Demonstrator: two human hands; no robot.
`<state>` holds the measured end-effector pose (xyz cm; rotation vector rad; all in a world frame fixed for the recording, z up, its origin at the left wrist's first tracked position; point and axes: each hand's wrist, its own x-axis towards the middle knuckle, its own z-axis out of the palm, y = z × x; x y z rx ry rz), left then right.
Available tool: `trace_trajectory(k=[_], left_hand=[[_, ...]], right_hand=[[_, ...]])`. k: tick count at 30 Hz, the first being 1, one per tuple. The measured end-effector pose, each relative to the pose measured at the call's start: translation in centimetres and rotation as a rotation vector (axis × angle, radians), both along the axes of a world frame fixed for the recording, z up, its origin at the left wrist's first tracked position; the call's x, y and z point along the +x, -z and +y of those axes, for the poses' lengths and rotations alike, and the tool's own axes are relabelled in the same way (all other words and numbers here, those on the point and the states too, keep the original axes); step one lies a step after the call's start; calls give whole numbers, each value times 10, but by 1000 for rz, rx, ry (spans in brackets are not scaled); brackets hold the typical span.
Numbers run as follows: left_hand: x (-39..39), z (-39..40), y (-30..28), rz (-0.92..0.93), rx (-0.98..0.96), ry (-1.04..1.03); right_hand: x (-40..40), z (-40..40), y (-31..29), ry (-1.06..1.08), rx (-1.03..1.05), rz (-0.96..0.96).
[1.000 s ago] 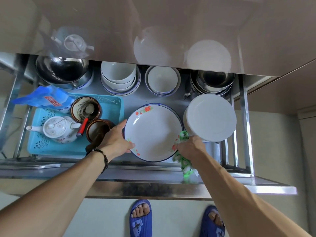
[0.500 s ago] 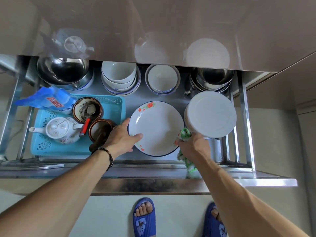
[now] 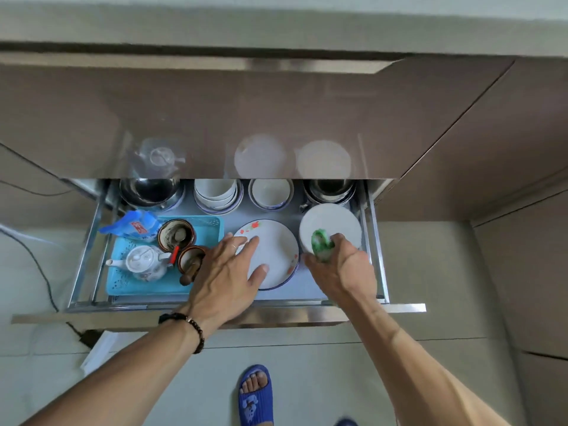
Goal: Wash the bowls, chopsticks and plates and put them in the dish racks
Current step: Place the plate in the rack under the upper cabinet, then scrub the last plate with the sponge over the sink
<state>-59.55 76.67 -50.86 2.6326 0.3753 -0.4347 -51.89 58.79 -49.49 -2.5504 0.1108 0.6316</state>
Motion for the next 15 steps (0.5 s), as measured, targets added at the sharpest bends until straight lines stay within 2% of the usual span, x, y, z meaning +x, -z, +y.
trace_trajectory(k=[7,15], left_hand=[[12,-56,-134,-144,73,43],[63,-99,-264,-270,106,-3]], right_hand=[[14,-67,-136,27,63,-139],[72,-125,-267,153,250,-182]])
